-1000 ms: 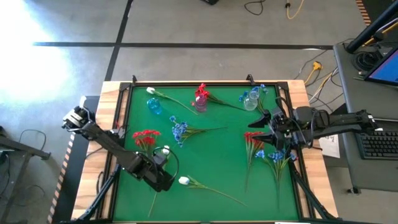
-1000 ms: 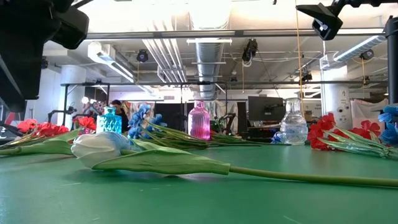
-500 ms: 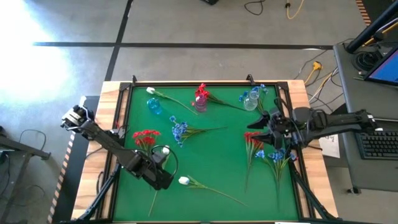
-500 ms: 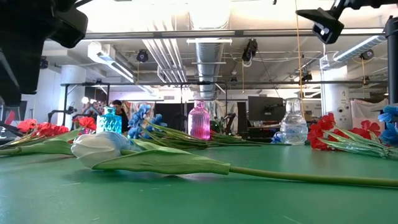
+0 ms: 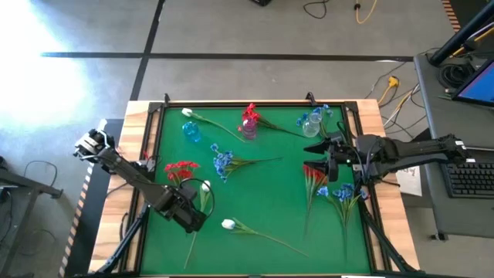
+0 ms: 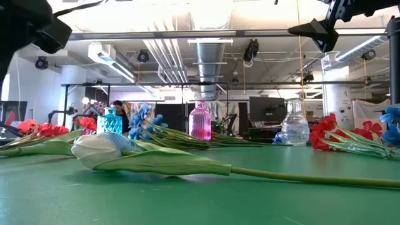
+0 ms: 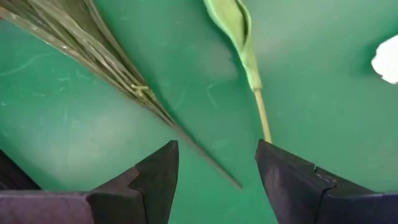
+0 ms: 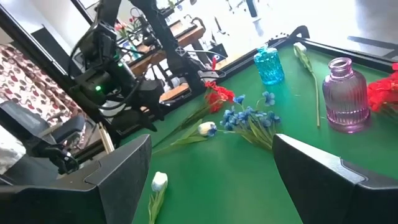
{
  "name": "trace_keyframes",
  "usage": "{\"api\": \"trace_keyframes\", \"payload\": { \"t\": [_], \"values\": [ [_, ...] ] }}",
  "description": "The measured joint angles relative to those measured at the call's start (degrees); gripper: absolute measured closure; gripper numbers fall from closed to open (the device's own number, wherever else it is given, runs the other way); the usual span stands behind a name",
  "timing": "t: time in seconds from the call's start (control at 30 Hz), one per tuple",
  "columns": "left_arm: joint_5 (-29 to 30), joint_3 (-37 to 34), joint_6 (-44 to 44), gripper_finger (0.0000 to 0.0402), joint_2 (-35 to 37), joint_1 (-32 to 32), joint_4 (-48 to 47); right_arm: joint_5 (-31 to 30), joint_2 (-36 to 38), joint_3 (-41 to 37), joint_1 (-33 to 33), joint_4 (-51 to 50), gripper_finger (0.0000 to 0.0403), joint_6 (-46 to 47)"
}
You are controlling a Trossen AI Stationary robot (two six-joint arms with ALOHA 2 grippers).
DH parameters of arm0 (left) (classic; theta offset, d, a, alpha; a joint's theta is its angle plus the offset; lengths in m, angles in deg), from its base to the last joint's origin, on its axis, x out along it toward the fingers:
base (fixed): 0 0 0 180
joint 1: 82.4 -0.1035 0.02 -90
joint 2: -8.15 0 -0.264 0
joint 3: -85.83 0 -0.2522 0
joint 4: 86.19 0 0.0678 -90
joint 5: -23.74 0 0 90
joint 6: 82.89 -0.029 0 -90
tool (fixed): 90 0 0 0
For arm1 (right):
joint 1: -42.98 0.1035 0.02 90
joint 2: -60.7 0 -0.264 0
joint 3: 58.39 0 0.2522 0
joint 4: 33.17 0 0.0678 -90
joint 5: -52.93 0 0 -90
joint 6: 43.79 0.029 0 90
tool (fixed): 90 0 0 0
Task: Sort flowers into vase by color
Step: Put the left red flowers into the blue vase
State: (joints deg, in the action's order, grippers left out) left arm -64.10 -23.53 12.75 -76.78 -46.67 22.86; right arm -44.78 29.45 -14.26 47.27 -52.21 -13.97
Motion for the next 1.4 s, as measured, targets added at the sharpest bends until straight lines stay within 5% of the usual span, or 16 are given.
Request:
{"api": "trace_keyframes", "payload": {
  "t": [1.4],
  "values": [
    [13.36, -18.33, 19.08, 0.0220, 2.14, -0.59, 8.25, 0.14, -0.09, -0.02, 0.07, -0.44, 0.0077, -0.01]
  ]
}}
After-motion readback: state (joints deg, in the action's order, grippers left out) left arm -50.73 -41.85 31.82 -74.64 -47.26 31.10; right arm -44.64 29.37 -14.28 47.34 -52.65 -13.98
